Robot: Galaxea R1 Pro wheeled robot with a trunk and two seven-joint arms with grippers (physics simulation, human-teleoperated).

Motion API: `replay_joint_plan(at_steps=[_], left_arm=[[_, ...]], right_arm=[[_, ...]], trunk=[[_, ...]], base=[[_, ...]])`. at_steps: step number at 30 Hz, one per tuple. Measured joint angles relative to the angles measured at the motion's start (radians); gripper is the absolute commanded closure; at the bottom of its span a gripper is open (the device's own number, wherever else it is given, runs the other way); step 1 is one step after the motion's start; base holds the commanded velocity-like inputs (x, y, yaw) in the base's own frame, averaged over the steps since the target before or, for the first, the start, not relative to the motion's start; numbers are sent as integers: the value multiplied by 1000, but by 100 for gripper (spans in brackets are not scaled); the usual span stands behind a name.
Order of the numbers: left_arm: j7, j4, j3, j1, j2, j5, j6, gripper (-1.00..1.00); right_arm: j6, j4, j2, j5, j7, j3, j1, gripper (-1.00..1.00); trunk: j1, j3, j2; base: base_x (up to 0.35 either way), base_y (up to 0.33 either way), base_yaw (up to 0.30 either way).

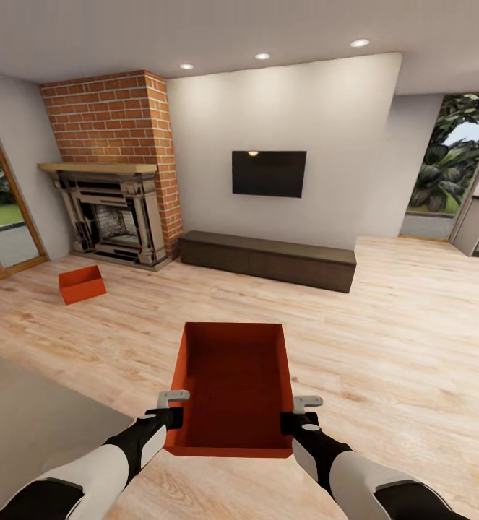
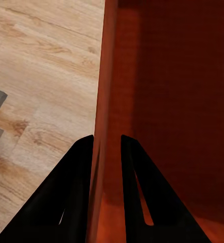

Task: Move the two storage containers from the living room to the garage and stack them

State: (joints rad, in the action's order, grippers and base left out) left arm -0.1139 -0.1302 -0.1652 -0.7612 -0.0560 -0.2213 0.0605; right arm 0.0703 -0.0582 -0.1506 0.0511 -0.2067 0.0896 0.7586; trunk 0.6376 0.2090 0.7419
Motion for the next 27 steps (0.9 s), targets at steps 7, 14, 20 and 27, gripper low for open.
replay_joint_plan(at_steps=[7, 14, 20, 27], left_arm=[[0, 0, 0, 0, 0, 0, 0, 100], [0, 1, 0, 0, 0, 0, -1, 100], [-1, 1, 0, 0, 0, 0, -1, 100], [-1, 1, -1, 0, -1, 0, -1, 100]], right_arm=[[0, 0, 0, 0, 0, 0, 0, 100], [0, 0, 0, 0, 0, 0, 0, 100], [0, 0, 0, 0, 0, 0, 0, 100], [0, 0, 0, 0, -1, 0, 0, 100]], trunk=[[0, -11, 0], [0, -22, 0], [0, -32, 0], [0, -43, 0]], base=[[0, 0, 0], [0, 0, 0], [0, 0, 0], [0, 0, 0]])
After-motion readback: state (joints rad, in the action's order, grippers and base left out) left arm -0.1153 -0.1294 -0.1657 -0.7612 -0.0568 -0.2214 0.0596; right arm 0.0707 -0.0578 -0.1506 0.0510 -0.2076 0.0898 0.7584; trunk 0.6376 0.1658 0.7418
